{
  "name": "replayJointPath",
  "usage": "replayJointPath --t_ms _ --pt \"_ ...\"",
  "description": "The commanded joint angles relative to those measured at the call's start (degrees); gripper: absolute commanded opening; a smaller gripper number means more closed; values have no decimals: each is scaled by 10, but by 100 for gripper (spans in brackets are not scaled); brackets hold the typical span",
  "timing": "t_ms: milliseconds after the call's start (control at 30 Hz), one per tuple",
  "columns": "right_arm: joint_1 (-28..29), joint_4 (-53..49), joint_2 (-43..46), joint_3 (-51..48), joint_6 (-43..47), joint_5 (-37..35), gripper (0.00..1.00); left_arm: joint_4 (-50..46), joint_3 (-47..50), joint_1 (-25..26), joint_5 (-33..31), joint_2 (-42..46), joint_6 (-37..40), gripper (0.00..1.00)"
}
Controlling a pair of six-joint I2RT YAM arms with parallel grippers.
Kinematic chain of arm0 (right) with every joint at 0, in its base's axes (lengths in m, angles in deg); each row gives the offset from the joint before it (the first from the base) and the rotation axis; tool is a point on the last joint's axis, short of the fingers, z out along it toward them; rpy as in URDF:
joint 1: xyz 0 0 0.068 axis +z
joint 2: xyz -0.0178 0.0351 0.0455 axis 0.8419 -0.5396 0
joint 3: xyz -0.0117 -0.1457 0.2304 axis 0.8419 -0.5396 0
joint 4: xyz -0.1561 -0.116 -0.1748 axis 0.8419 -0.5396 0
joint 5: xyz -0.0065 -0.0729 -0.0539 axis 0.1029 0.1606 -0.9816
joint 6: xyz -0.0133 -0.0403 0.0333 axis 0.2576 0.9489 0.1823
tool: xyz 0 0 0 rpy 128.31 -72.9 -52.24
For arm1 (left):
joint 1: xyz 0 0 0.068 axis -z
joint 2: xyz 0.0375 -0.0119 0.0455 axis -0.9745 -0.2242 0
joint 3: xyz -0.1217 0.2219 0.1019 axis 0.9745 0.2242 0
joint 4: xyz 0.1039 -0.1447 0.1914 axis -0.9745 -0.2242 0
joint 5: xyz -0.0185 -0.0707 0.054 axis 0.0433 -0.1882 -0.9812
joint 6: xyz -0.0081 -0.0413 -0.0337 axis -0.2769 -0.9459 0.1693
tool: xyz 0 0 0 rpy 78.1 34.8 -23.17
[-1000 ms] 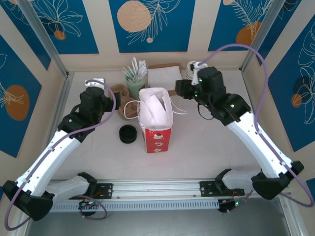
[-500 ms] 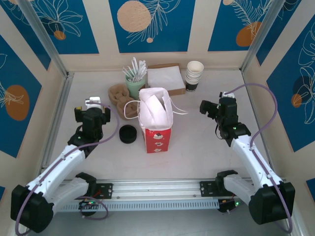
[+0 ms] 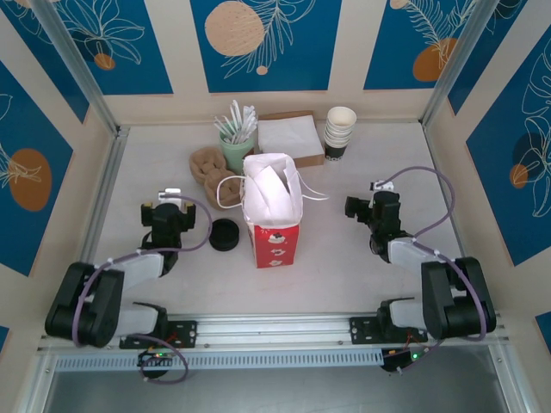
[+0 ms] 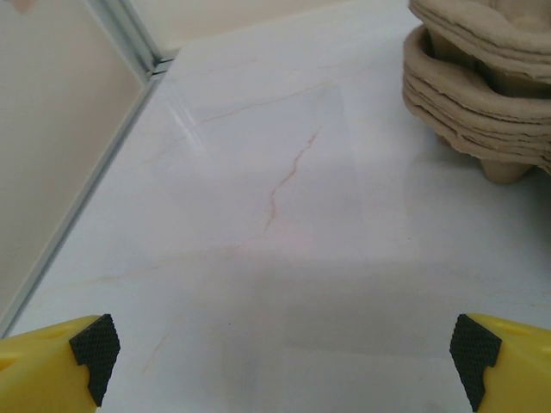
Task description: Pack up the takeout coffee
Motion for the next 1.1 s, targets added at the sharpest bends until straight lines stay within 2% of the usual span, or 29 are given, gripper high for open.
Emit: replayJointPath --t_ms 0,67,133,167,233,367,400,533,567,600,733,900,1067 --pt "-10 129 -32 4 30 18 99 79 -19 -16 72 -29 14 100" --pt "-14 150 -38 2 42 23 99 102 -26 -18 100 -61 15 100" --pt "-38 153 -42 2 25 54 99 124 -40 -21 93 -104 13 100" --pt "-48 161 -47 -1 17 65 99 92 -46 -23 100 -98 8 100" --pt "-67 189 -49 -20 10 109 99 136 -21 -30 97 -94 -1 100" --pt "-71 216 -37 -42 18 137 99 165 -15 -39 115 -118 -9 100" --pt "-71 224 -43 -42 18 141 99 191 -13 -40 115 -135 -7 100" --pt "-66 334 -131 -50 36 181 99 154 -21 -53 133 -124 -21 100" --pt "-60 312 -127 -39 42 177 99 160 -22 -56 133 -128 -24 100" --pt "-55 246 -113 -19 53 175 99 152 -22 -58 135 -126 -26 100" --pt "-39 253 -126 -12 68 162 99 157 -21 -58 134 -126 -25 100" --pt "-61 215 -124 3 54 201 99 155 -22 -58 136 -125 -26 100" --pt "-61 217 -123 3 55 200 99 154 -23 -58 136 -126 -25 100"
